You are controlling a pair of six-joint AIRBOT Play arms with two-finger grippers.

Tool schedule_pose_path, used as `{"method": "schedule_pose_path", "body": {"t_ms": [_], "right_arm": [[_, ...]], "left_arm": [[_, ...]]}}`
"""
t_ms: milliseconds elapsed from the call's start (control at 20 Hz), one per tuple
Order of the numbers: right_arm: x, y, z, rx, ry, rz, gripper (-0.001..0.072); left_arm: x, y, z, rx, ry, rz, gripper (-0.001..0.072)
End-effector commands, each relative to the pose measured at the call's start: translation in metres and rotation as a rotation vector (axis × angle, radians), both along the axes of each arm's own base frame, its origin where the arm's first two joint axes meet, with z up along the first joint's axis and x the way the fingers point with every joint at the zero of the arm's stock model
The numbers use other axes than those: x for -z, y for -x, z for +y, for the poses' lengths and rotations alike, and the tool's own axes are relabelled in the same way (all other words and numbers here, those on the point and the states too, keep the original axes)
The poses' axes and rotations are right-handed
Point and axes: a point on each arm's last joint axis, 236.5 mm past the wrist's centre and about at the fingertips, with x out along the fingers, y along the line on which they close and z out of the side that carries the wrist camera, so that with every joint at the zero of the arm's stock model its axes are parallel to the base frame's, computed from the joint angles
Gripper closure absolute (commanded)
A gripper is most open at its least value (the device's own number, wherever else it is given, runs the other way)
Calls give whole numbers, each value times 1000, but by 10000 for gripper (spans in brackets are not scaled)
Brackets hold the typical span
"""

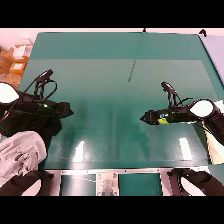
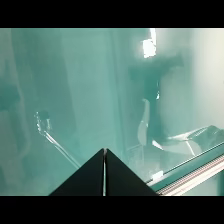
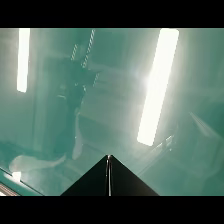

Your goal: Fold the shirts.

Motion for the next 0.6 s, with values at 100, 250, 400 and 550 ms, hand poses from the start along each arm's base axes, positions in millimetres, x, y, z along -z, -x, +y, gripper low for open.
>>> {"method": "schedule_pose_path", "body": {"t_ms": [100,250,400,550], "right_arm": [[0,1,1,-3,-1,0,692],[0,1,1,-3,-1,0,692],[0,1,1,-3,-1,0,692],[0,1,1,-3,-1,0,692]], "left_arm": [[4,-1,6,0,-34,-6,671],[10,-14,61,-68,-274,-38,671],[-5,-41,141,-198,-589,-139,-13],[17,-41,200,-262,-731,-48,-13]]}}
